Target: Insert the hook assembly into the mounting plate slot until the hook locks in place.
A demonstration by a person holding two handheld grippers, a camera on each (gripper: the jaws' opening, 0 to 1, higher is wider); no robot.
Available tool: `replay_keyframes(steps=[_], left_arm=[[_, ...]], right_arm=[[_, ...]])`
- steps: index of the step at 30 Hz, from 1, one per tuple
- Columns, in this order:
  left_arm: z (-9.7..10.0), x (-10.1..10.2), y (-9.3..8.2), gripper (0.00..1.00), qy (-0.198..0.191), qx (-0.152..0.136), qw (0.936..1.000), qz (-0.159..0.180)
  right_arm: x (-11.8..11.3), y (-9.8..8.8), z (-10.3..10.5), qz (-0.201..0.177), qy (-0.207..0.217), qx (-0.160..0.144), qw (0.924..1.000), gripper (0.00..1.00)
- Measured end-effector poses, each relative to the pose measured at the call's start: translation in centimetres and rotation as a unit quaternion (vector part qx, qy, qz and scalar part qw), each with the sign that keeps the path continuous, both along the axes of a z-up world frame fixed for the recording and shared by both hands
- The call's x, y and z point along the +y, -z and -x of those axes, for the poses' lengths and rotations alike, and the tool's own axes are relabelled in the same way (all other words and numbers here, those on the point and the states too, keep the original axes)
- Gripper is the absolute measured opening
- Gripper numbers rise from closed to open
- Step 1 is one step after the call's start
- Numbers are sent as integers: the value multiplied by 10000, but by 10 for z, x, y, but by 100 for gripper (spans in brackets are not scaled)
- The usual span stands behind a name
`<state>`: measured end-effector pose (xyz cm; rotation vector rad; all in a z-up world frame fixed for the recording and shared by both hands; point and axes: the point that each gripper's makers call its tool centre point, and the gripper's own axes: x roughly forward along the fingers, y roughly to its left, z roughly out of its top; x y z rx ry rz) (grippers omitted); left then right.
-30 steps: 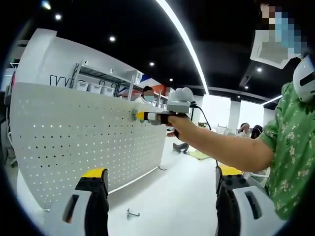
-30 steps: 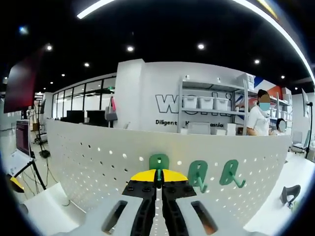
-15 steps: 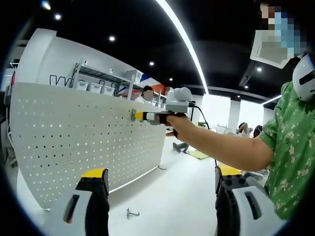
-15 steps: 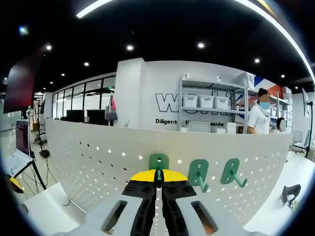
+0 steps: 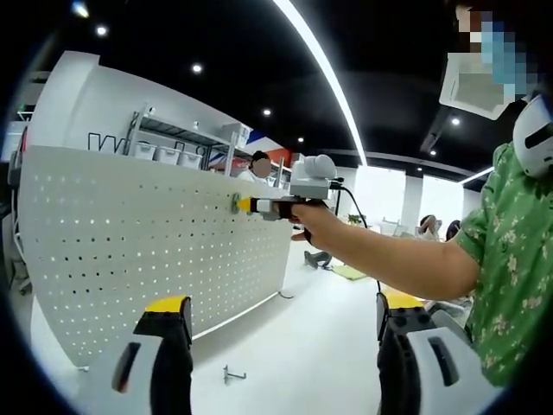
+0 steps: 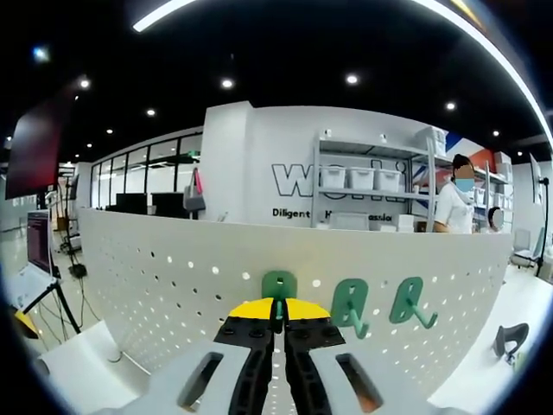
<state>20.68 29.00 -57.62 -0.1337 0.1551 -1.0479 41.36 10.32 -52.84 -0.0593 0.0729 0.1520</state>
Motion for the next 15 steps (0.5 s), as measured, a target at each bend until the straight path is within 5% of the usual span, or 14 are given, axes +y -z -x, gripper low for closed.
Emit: replay_keyframes(steps=[15], left_arm=[[-1, 2, 2, 90, -19, 4, 10000, 0]], right_arm=[[0, -2, -2, -8, 86, -145, 9999, 3]])
